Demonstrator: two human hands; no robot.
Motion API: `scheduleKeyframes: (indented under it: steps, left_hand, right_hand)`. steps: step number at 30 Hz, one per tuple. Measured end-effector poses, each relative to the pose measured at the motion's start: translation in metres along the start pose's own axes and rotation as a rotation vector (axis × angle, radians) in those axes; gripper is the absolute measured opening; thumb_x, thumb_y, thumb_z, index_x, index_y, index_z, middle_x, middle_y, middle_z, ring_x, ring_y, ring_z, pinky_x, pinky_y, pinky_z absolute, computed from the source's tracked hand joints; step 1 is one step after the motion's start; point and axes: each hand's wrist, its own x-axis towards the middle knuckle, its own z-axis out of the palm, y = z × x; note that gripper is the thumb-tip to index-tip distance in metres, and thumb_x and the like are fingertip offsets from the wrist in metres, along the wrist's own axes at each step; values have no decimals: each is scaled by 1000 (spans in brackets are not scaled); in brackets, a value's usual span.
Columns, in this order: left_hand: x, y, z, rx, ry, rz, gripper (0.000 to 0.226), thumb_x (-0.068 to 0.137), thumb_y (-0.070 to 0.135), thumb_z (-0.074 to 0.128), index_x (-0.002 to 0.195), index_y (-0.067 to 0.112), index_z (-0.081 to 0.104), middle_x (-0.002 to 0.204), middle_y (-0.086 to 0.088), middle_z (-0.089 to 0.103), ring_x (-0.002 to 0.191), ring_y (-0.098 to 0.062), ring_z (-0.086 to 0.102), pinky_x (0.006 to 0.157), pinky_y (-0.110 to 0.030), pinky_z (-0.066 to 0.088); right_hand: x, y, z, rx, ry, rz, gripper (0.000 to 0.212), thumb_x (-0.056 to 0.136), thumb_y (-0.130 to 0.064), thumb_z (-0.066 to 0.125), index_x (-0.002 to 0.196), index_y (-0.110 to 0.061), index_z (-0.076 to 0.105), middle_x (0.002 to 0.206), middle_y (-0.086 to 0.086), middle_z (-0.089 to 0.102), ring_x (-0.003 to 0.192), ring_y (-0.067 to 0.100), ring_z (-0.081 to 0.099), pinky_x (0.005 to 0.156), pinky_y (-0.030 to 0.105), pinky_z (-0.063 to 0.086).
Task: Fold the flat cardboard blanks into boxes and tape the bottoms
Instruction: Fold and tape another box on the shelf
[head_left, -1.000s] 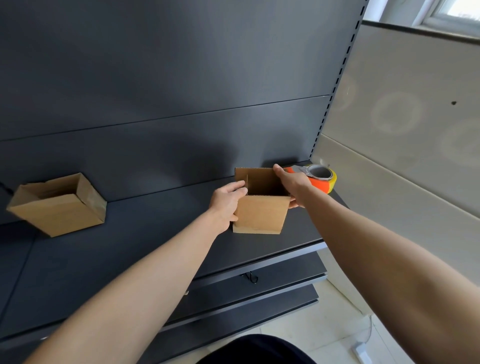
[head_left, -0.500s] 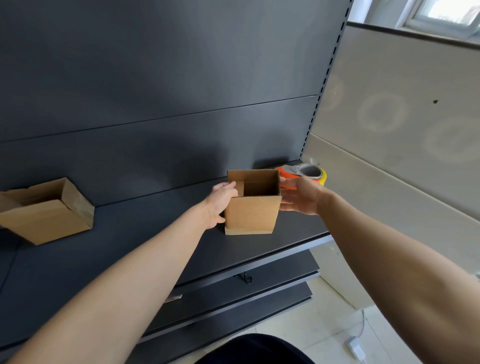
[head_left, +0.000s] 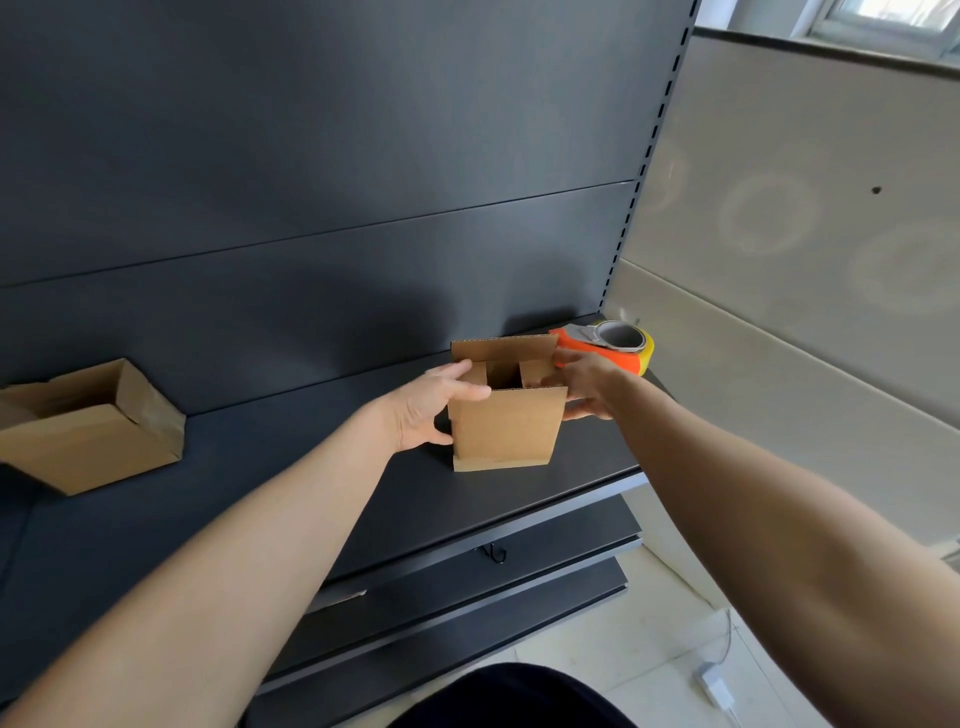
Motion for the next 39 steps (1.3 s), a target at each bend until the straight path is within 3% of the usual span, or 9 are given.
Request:
scheduleKeyframes:
  steps: [3, 6, 9, 15, 18, 24, 28, 32, 39]
  left_hand:
    - [2, 0, 0, -10, 48, 30, 65, 86, 22, 69, 143, 28, 39, 145, -1, 37, 133, -27, 34, 109, -60, 29]
    - [3, -1, 7, 91, 180, 111, 45, 85, 22, 71, 125, 26, 51, 137, -1, 37, 118, -24, 44, 94, -47, 43]
    - [8, -7, 16, 284, 313, 205, 42, 82, 21, 74, 115, 19, 47, 130, 0, 32, 112, -20, 44, 88, -36, 45]
    - [12, -9, 22, 309, 432, 240, 71, 79, 14, 77, 126, 22, 25, 129, -2, 32, 108, -16, 41, 85, -27, 38]
    - [10, -7, 20, 286, 378, 257, 92, 78, 12, 77, 143, 35, 17, 126, 0, 29, 112, -16, 40, 88, -29, 38]
    - [8, -10, 20, 283, 376, 301, 41, 79, 12, 76, 114, 22, 58, 119, -2, 30, 106, -15, 42, 89, -24, 39]
    - [8, -13, 20, 268, 356, 279, 28, 81, 15, 75, 108, 20, 66, 118, -2, 29, 104, -13, 41, 87, -17, 36]
    - [12, -15, 18, 245, 365, 272, 17, 81, 20, 76, 98, 22, 70, 116, -1, 32, 100, -13, 45, 98, -26, 41]
    - [29, -6, 19, 289, 360, 307, 19, 76, 15, 78, 75, 20, 60, 125, -2, 42, 103, -12, 47, 90, -27, 44]
  right_hand:
    - [2, -1, 0, 115, 68, 34, 32, 102, -12, 41, 132, -23, 47, 109, 7, 57, 98, 26, 61, 80, 43, 54]
    - [-2, -1, -1, 171, 18, 68, 14, 102, -23, 45, 109, -17, 55, 102, 7, 62, 93, 26, 63, 84, 45, 54]
    - [-1, 1, -6, 270, -64, 79, 12, 98, -24, 52, 104, -16, 57, 116, 12, 61, 97, 28, 62, 88, 47, 53]
    - [11, 0, -4, 289, -74, 93, 67, 83, -70, 50, 129, -21, 49, 125, 8, 56, 114, 33, 56, 97, 52, 47]
    - [11, -2, 0, 283, -23, 99, 59, 86, -64, 52, 125, -19, 52, 120, 9, 57, 109, 34, 58, 96, 52, 48]
    - [4, 4, 2, 271, 8, 81, 22, 93, -24, 59, 114, -17, 59, 123, 11, 59, 102, 27, 61, 84, 45, 53]
    - [2, 7, 9, 241, 52, 47, 40, 96, -15, 56, 134, -26, 50, 120, 5, 55, 101, 23, 57, 81, 45, 51]
    - [4, 3, 14, 218, 109, 42, 40, 97, -12, 54, 134, -26, 50, 121, 6, 53, 102, 24, 54, 78, 47, 52]
    - [5, 3, 21, 142, 207, -4, 36, 100, -16, 47, 134, -25, 51, 116, 6, 51, 96, 22, 53, 76, 42, 53]
